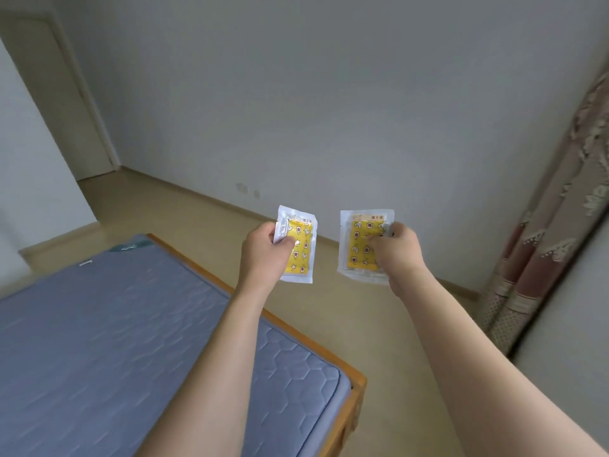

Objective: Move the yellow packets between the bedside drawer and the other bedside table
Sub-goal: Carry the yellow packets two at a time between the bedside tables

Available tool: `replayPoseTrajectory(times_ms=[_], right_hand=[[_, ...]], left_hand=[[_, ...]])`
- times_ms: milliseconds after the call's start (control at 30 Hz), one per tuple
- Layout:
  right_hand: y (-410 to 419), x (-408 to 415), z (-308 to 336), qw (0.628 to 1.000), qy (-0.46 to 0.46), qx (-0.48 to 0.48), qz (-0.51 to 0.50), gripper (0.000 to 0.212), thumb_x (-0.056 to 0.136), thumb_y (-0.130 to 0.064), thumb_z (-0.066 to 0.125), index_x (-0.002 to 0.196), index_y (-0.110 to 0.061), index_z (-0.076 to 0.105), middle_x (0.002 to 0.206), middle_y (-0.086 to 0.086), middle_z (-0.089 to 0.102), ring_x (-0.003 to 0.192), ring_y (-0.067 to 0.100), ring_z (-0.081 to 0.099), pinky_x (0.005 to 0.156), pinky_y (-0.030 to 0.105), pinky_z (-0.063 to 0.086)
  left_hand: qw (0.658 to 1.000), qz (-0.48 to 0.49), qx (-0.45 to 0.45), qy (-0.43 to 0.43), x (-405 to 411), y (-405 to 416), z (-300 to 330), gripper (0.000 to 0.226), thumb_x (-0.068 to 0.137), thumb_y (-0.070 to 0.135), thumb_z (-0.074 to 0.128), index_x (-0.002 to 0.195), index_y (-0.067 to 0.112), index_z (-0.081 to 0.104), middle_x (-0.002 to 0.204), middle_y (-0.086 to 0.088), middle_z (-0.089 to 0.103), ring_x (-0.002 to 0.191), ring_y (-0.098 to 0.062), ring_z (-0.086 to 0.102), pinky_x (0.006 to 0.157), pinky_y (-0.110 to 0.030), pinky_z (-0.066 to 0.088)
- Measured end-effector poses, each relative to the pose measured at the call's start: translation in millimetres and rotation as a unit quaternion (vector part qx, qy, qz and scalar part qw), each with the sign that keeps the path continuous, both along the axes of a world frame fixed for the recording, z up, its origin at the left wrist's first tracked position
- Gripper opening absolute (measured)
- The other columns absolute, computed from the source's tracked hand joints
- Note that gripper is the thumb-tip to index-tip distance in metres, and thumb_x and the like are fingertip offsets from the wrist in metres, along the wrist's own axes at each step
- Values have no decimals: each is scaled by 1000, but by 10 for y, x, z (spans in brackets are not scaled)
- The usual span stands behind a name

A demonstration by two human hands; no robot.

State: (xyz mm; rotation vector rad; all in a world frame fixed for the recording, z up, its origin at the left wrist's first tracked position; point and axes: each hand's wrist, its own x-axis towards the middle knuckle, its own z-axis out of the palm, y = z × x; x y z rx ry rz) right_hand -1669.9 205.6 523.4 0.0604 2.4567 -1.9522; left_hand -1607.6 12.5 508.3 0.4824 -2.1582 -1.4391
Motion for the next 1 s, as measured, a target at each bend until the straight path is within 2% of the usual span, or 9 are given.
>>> replayPoseTrajectory(times_ms=[100, 167, 233, 333, 533, 633, 733, 867, 1000], right_hand=[[232, -739, 82, 999, 7, 15, -35, 9, 85, -1, 47, 86, -10, 49, 82, 5, 50, 72, 21, 47, 64, 32, 39], [414, -1212, 112, 998, 7, 15, -60, 3, 84, -2, 48, 87, -3, 48, 82, 6, 51, 73, 20, 48, 65, 33, 40], [594, -1659, 92, 997, 2, 7, -83, 14, 84, -1, 48, 96, 5, 51, 82, 5, 54, 73, 20, 51, 65, 32, 43], [763, -2322, 13, 995, -2, 2, -97, 13, 85, 0, 47, 94, -3, 55, 75, 1, 54, 64, 18, 51, 61, 27, 43], [816, -3811, -175, 997, -4, 8, -77, 6, 89, 0, 47, 91, -5, 49, 77, 2, 48, 65, 17, 44, 58, 28, 43], [658, -4571, -143, 999, 3, 5, -50, 23, 88, 1, 44, 109, 2, 50, 91, 7, 53, 80, 25, 53, 80, 45, 54], [352, -5268, -119, 1000, 9, -8, -11, 21, 85, 0, 43, 105, 0, 51, 94, 12, 59, 94, 39, 63, 85, 51, 54], [-272, -6007, -133, 998, 3, -32, 51, 12, 85, 1, 42, 90, -5, 50, 90, 9, 60, 79, 27, 60, 82, 53, 55], [-967, -6653, -218, 993, -11, -35, 112, 15, 85, 2, 40, 97, 1, 49, 92, 9, 59, 79, 26, 58, 84, 55, 54]], left_hand=[[999, -21, 41, 13, -875, 127, 29, 10, 82, 15, 61, 88, 10, 66, 86, -11, 72, 72, -30, 67, 62, -35, 56], [997, -36, 59, 21, -1437, 269, 54, 14, 80, 15, 61, 90, 6, 64, 89, -17, 70, 65, -24, 62, 58, -34, 55], [996, -56, 61, 18, -1939, 433, 54, 13, 79, 15, 60, 88, 5, 63, 84, -17, 67, 62, -20, 57, 55, -31, 50], [997, -63, 49, 16, -2666, 598, -11, 14, 77, 14, 59, 85, 2, 58, 73, -14, 59, 60, -17, 47, 57, -28, 41], [996, -57, 66, 25, -4113, 705, -174, 28, 72, 20, 60, 87, -3, 55, 72, -12, 55, 61, -17, 48, 54, -30, 44], [997, -31, 58, 27, -4740, 655, -124, 21, 76, 16, 61, 85, -2, 57, 75, -20, 58, 61, -18, 50, 54, -29, 45], [999, 7, 34, 24, -5227, 461, -23, 10, 80, 11, 62, 81, 2, 58, 70, -13, 58, 59, -19, 50, 57, -29, 43], [996, 85, 17, 21, -5640, -4, 7, 5, 82, 9, 61, 79, 10, 64, 66, 1, 61, 58, -15, 55, 56, -28, 47], [985, 166, 42, 9, -6009, -628, -102, 5, 82, 9, 61, 83, 11, 66, 80, -8, 70, 67, -21, 66, 59, -35, 54]])
